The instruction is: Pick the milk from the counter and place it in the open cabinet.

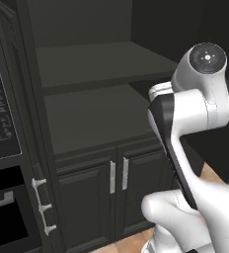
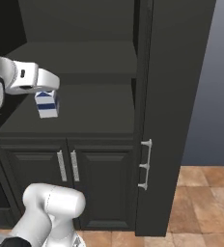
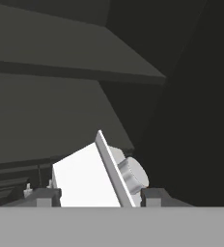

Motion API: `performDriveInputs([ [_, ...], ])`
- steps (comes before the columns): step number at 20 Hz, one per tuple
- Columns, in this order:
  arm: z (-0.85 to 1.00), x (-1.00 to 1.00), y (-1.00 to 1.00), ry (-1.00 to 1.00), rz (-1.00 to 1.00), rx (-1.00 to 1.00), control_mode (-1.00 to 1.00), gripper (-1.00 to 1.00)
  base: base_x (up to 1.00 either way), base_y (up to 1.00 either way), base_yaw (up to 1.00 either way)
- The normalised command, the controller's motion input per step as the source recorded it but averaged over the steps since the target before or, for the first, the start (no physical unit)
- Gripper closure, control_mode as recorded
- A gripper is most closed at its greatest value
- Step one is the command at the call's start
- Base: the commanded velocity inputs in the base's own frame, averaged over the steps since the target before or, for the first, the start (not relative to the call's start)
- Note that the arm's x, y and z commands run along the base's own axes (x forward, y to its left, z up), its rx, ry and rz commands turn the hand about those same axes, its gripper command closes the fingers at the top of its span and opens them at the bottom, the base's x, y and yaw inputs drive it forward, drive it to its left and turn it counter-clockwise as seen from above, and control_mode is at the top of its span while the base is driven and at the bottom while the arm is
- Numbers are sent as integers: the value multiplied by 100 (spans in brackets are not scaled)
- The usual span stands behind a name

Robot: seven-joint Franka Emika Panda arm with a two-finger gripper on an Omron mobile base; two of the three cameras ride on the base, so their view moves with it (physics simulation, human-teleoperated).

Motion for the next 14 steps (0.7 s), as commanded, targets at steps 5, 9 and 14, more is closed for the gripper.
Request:
performDriveInputs([
  [5,0,32,0,-3,0,0,-100,100,0,0,0],
  [9,0,33,0,-4,0,-1,-100,100,0,0,0],
  [14,4,34,0,-1,0,0,-100,100,0,0,0],
])
